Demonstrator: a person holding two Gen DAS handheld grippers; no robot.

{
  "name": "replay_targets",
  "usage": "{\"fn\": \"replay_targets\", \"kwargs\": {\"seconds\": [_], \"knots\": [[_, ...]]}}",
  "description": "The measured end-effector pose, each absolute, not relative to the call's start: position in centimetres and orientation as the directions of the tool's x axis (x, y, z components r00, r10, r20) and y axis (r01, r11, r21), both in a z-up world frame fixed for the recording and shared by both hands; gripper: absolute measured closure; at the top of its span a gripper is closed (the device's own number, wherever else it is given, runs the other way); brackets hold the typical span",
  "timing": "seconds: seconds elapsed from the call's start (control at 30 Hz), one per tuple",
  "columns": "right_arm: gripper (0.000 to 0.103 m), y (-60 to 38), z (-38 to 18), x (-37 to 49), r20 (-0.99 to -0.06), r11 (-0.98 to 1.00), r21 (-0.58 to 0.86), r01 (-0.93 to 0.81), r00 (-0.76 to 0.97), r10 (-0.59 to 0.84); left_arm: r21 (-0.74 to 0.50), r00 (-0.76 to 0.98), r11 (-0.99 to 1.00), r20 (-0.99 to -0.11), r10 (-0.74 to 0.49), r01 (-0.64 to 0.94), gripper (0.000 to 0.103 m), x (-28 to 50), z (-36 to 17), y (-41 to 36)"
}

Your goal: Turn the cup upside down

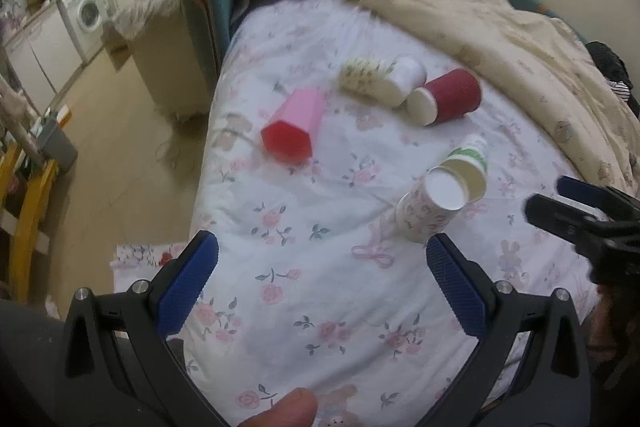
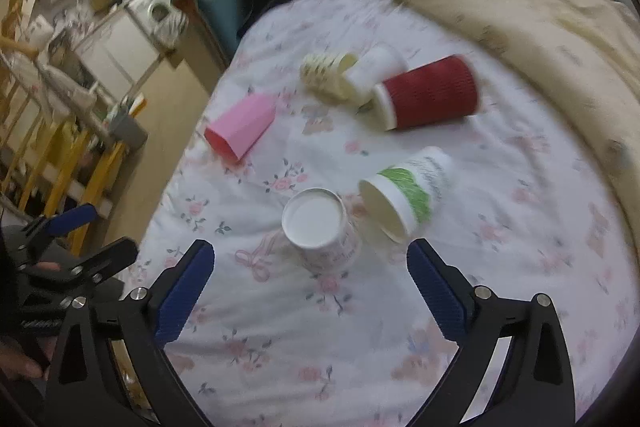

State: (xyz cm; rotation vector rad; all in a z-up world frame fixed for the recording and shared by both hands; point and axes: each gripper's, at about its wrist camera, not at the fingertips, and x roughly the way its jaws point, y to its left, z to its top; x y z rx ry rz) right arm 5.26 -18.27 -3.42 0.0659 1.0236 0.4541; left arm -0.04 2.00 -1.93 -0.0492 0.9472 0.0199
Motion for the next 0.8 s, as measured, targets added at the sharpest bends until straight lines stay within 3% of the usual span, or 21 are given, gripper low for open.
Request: {"fn": "replay_targets", "kwargs": {"seconds": [0.3, 0.6, 0.8], "knots": [[0.003, -21.4, 0.7, -2.2, -0.726, 0.966, 0.169, -0.198, 0.637, 0.258, -0.043, 0.672, 0.998, -0.741, -0.002, -0.045, 0.000, -3.7, 0.2, 1.4], [0.003, -22.1, -0.3, -5.9, -0.658, 0.974, 0.172, -0.146, 0.719, 0.224, -0.010, 0.715, 0.999, -0.699, 0.017, -0.035, 0.000, -6.1, -0.3, 0.4], [0.003, -21.7, -1.2, -5.8, -0.655, 0.977, 0.155, -0.144, 0.726, 0.211, -0.027, 0.688, 0.998, -0.725, 0.015, -0.051, 0.000, -5.6, -1.0, 0.4]]}}
